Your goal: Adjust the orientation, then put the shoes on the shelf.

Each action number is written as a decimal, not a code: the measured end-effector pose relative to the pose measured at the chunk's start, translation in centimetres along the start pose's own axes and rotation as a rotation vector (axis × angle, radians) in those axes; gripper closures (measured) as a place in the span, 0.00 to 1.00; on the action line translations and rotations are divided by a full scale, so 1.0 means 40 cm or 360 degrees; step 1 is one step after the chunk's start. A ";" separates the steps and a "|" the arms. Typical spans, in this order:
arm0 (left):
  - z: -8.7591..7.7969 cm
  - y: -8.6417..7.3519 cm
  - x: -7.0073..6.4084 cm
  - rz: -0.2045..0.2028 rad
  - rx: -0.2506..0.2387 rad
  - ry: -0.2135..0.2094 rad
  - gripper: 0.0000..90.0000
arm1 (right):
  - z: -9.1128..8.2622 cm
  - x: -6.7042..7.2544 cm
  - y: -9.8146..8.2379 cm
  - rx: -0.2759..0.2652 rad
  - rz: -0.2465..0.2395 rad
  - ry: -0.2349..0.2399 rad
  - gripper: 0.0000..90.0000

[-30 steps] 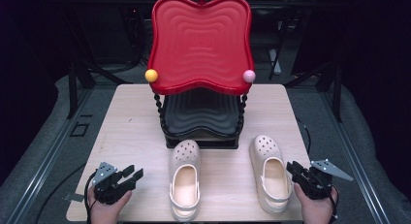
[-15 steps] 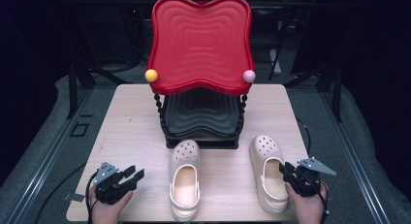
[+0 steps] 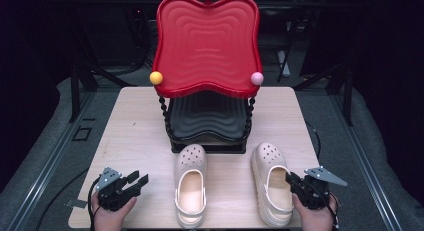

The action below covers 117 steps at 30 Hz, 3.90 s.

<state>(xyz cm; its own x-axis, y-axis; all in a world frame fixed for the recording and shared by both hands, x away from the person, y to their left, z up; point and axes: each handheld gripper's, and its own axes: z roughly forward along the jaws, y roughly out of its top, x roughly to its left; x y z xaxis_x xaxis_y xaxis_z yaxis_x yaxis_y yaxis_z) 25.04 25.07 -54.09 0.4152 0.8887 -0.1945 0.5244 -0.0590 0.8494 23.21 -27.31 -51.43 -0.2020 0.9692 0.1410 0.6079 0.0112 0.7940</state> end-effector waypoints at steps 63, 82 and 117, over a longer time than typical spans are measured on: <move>0.112 -0.001 -0.214 0.0189 0.0122 -0.0225 0.75 | 0.112 0.318 -0.024 0.0027 -0.0183 0.0299 0.87; 0.110 0.005 -0.202 0.0165 0.0068 -0.0248 0.66 | 0.128 0.294 -0.018 -0.0081 -0.0376 0.0365 0.73; 0.129 0.009 -0.224 0.0149 0.0044 -0.0150 0.72 | 0.152 0.320 -0.015 -0.0067 -0.0362 0.0284 0.79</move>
<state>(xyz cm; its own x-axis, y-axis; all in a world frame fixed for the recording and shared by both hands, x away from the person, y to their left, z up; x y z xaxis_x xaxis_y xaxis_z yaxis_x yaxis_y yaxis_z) 25.34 14.72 -54.57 0.5307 0.8321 -0.1611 0.4995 -0.1535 0.8526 24.94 -13.43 -53.71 -0.4635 0.8844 0.0554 0.5000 0.2094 0.8404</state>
